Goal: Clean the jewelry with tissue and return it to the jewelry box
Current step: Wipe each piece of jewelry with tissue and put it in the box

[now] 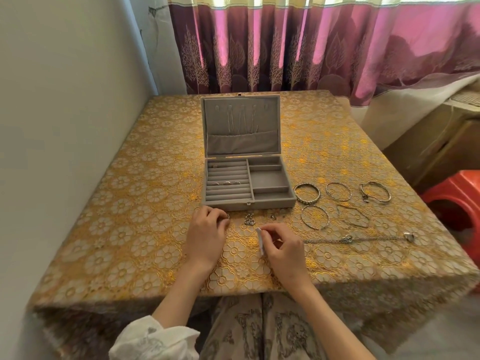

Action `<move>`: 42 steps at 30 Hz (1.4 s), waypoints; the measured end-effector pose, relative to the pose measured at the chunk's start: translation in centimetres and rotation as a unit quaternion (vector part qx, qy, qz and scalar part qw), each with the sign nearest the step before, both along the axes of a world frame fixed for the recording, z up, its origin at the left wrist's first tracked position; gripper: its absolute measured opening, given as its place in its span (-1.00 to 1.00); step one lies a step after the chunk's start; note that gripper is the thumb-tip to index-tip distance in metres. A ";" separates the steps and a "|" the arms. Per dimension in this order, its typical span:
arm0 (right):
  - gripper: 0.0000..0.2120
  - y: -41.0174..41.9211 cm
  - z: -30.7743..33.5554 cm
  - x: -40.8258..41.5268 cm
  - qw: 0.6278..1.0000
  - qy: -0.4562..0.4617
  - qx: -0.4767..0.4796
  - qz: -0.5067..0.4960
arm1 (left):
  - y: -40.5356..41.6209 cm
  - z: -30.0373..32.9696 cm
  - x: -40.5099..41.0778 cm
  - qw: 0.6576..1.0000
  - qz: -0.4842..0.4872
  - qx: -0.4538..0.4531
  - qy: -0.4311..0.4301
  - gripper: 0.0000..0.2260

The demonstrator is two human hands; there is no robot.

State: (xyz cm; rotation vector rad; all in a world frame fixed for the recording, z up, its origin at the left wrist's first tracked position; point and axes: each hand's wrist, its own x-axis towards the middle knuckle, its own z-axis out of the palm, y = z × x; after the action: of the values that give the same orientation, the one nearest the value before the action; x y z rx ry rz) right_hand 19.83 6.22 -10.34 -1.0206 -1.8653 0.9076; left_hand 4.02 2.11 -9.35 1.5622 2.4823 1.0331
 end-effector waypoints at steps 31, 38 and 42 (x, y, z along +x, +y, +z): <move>-0.92 -0.1 -0.1 -0.1 0.996 0.005 0.042 0.081 | -2.8 0.5 2.9 0.977 -0.135 0.040 -0.161 -0.90; -0.93 0.1 -0.2 -0.4 0.997 -0.015 0.048 0.051 | -2.8 0.1 2.5 0.975 -0.170 0.034 -0.137 -0.87; -0.92 -0.2 -0.4 -0.2 0.994 -0.008 0.095 0.062 | -2.6 0.0 2.6 0.974 -0.169 0.044 -0.142 -0.94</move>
State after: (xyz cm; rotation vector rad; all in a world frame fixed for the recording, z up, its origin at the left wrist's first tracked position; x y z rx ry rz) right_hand 19.67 5.99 -10.73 -0.8061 -2.0048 0.7778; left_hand 6.58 -0.51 -9.30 1.6474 1.9289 1.2189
